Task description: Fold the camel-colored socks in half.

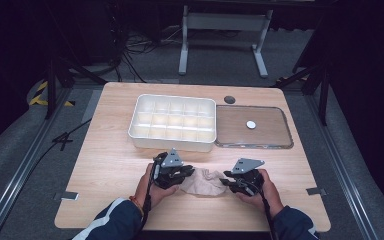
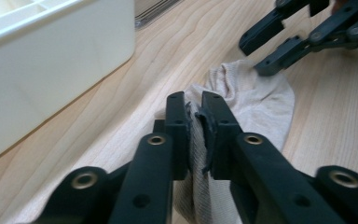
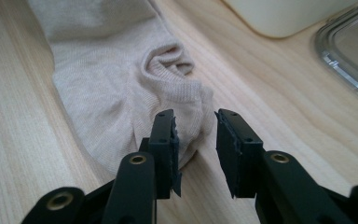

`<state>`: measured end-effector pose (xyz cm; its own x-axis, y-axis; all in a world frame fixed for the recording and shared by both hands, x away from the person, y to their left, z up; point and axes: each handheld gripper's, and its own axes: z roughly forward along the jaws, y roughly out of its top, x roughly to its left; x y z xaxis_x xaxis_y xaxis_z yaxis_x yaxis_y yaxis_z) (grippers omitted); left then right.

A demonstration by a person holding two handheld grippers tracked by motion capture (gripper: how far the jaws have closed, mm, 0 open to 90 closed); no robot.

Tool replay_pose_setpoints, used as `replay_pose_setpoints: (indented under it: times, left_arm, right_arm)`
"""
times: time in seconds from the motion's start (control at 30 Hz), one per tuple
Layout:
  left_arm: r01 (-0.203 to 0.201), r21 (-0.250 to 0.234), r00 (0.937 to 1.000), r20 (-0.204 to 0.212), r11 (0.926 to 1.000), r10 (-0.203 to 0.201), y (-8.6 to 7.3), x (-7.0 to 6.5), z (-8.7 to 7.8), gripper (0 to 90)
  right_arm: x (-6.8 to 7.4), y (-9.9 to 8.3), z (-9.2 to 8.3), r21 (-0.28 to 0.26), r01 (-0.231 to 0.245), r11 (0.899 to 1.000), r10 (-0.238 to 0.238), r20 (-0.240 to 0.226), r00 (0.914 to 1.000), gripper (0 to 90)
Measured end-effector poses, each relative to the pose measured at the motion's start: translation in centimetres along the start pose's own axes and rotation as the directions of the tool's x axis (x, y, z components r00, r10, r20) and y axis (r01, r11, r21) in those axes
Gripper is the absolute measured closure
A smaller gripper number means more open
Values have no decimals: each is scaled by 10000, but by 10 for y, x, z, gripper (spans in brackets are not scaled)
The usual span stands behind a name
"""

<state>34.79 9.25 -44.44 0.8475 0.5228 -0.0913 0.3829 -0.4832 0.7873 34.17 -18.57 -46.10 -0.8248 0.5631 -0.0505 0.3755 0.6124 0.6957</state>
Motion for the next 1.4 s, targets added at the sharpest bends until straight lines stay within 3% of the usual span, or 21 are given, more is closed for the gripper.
replay_pose_setpoints:
  times: [0.1,0.33,0.43,0.67,0.97,1.07,1.17,1.23,1.3,1.37,1.4]
  left_arm:
    - [-172,64,9999,-10,9998,172,1,-2,1,842]
    - [-289,-222,9995,-98,9993,287,7,-6,3,846]
    - [-361,-15,9992,-188,9993,361,11,-9,9,847]
    - [-259,-68,9991,-349,9996,256,17,-11,20,847]
    - [487,-229,9965,-676,9986,-501,27,-14,34,846]
    - [342,-160,9969,-706,9993,-353,28,-20,44,844]
    - [446,-45,9970,-628,9990,-448,27,-25,53,839]
    - [504,-121,9977,-457,9987,-509,27,-26,57,810]
    - [604,-177,9971,-458,9980,-612,27,-28,58,705]
    - [346,-94,9993,112,9994,-345,30,-26,55,635]
    - [1,33,10000,-33,10000,-1,32,-27,50,596]
  right_arm:
    - [0,-2,6,224,50,9997,-47,-136,9999,694]
    - [5,-1,9,208,113,9997,-108,-239,9997,716]
    - [7,1,10,245,224,9994,-219,-205,9995,711]
    - [7,3,13,160,343,9993,-341,-145,9993,725]
    - [4,5,17,-6,408,9992,-408,-256,9988,755]
    - [2,5,18,-30,330,9995,-331,-270,9991,747]
    - [2,4,18,-26,248,9997,-248,-301,9992,751]
    - [2,4,18,-36,250,9997,-251,-316,9992,755]
    - [1,4,18,-38,266,9996,-267,-342,9991,758]
    - [1,3,17,-20,180,9998,-181,-386,9991,758]
    - [0,2,17,-48,139,9999,-141,-423,9990,758]
